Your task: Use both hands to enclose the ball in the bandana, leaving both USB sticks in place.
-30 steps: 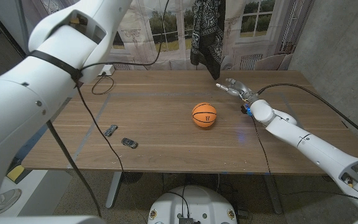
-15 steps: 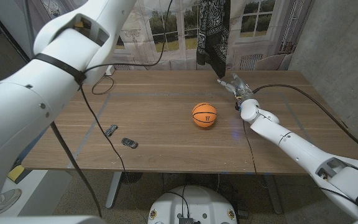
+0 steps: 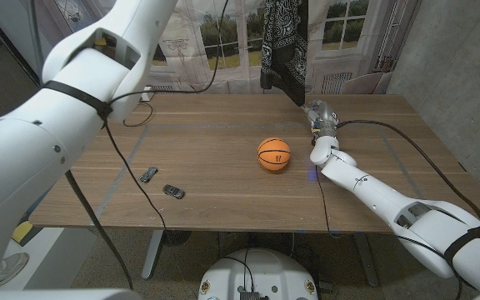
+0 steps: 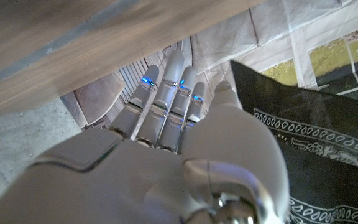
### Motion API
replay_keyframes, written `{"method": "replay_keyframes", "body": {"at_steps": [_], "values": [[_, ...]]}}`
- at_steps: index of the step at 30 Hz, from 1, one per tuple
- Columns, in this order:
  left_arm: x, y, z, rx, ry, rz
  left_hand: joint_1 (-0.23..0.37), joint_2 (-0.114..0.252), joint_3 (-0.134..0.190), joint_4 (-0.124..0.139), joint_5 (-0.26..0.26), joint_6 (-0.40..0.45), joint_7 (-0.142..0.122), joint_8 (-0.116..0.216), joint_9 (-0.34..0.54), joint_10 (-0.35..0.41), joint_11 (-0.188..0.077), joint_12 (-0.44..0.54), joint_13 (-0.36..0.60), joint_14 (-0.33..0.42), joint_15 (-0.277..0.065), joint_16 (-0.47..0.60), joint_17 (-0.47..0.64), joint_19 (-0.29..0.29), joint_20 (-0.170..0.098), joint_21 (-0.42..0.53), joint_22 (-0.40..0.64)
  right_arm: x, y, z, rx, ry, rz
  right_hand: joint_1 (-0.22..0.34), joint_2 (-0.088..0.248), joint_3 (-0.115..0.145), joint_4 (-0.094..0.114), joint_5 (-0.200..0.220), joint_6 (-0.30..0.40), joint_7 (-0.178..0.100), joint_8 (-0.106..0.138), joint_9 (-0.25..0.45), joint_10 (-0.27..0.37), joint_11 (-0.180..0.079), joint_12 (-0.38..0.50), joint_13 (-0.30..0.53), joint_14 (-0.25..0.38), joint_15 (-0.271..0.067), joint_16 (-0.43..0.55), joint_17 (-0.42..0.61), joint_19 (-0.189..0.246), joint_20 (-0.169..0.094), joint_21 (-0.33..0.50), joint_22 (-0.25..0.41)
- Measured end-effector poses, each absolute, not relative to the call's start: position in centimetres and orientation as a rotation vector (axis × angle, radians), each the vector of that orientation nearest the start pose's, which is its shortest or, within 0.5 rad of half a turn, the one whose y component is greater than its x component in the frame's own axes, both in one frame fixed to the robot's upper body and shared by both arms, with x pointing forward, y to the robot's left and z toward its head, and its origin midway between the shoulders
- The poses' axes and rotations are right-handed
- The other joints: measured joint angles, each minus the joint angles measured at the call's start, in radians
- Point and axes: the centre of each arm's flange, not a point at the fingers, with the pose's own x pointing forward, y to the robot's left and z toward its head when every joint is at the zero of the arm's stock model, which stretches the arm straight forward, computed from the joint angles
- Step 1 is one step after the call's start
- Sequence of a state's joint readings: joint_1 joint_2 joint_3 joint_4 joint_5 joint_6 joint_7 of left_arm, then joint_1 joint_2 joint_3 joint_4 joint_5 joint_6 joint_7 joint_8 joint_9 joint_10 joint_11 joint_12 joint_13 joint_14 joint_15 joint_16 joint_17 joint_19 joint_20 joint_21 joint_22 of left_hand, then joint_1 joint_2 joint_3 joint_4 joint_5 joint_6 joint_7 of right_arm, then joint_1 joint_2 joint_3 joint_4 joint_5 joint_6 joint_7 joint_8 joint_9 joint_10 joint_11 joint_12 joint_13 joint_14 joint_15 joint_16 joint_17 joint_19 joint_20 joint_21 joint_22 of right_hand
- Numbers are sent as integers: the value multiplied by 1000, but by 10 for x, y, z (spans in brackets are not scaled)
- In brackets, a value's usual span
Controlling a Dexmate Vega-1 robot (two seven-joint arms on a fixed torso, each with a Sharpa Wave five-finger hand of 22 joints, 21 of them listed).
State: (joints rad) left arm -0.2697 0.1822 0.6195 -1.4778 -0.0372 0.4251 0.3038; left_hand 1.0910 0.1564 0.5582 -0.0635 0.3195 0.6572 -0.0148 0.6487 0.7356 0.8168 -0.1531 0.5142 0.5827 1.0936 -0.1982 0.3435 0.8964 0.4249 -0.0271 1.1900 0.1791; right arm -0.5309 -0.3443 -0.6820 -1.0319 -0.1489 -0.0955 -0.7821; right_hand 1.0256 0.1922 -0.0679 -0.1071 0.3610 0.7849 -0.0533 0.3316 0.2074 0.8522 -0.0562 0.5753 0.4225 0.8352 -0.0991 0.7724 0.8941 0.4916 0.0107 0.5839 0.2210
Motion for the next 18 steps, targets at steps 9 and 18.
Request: {"method": "replay_keyframes", "body": {"at_steps": [9, 18], "values": [[390, 76, 523, 473, -1256, 172, 0, -2, 0, 0, -1, 0, 0, 0, 0, 0, 0, 0, 0, 0, 0, -7, 5, 0, 0, 2, 0, 696, -234, 8, -677, -670, -612, 113, -3, 164, 10, -51, 69, -7, -16, 14, -12, -4, 70, 92, 25, -16, -16, 59, -5, 18, 52, 9], [397, 88, 521, 472, -1229, 217, 0, -2, 0, 0, -1, 0, 0, 7, -2, 0, 0, 0, 0, 0, 0, -15, 9, 0, 0, 2, 0, 690, -255, 22, -790, -655, -518, -55, -166, 210, 41, -127, -334, 21, -154, -3, -458, 57, -193, 18, -303, 47, -271, -54, -138, 75, 75, -17]]}}
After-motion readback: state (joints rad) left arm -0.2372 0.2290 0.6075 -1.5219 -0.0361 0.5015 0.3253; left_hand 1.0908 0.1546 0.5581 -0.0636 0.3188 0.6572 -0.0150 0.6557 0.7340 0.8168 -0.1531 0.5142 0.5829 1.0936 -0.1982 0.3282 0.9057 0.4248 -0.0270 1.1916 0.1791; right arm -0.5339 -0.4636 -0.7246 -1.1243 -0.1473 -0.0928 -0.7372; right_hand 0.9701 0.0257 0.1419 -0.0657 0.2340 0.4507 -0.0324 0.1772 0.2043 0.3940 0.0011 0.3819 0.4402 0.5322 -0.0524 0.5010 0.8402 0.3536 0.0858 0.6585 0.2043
